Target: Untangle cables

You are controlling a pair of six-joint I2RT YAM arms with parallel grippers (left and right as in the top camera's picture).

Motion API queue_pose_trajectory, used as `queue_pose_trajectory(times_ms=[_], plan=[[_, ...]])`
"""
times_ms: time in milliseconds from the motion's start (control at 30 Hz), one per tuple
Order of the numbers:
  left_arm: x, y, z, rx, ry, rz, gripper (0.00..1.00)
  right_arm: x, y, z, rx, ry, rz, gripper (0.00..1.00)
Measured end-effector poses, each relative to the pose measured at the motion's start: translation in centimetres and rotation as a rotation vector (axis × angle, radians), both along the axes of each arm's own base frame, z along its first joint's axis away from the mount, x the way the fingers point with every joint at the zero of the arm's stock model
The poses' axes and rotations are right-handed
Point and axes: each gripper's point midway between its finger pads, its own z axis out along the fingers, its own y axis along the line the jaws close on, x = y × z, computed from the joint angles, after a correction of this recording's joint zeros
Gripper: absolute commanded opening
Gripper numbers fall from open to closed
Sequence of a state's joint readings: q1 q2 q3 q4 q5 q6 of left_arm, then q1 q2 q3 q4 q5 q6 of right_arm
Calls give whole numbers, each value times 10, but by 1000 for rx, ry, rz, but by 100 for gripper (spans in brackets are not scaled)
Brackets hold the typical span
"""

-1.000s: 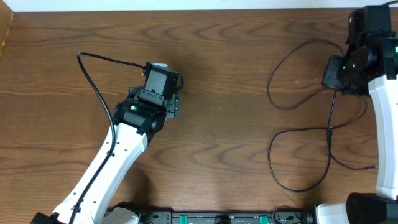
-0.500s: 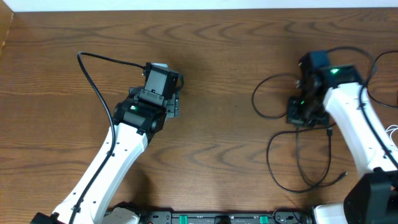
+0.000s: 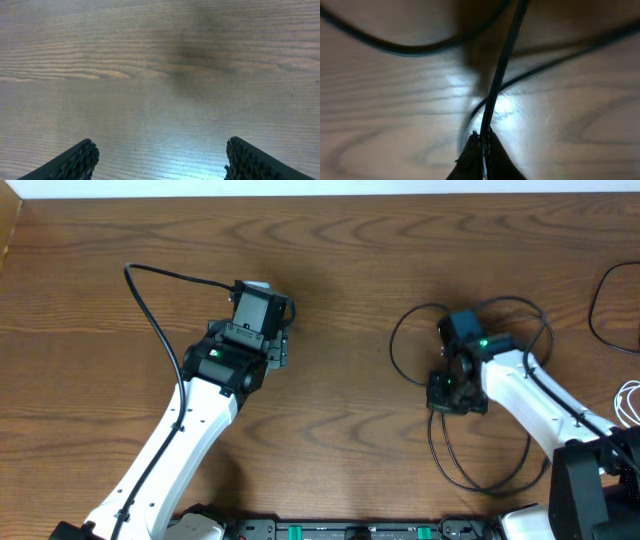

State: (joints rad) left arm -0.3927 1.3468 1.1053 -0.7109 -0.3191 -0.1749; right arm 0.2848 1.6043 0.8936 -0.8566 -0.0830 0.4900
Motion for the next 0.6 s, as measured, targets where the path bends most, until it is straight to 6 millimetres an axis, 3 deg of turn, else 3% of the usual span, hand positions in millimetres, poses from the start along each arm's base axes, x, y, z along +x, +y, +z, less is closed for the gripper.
queue_pose_trajectory(times_ms=[133,200,267,400,533,600], plan=[[0,0,0,0,0,0,83,-12,-4,-15,-6,21,-37,15],[0,0,0,0,0,0,83,-15,-4,-19,-4,24,-47,29],[0,0,0,0,0,0,83,-13,-3,-20,1,10,-52,32],[0,0,0,0,0,0,83,-6,0,-21,14,-15,-56,31],[0,0,0,0,0,0,83,-8,5,-20,46,-5,-48,17],[0,0,0,0,0,0,83,-10,10,-19,74,4,-42,15]])
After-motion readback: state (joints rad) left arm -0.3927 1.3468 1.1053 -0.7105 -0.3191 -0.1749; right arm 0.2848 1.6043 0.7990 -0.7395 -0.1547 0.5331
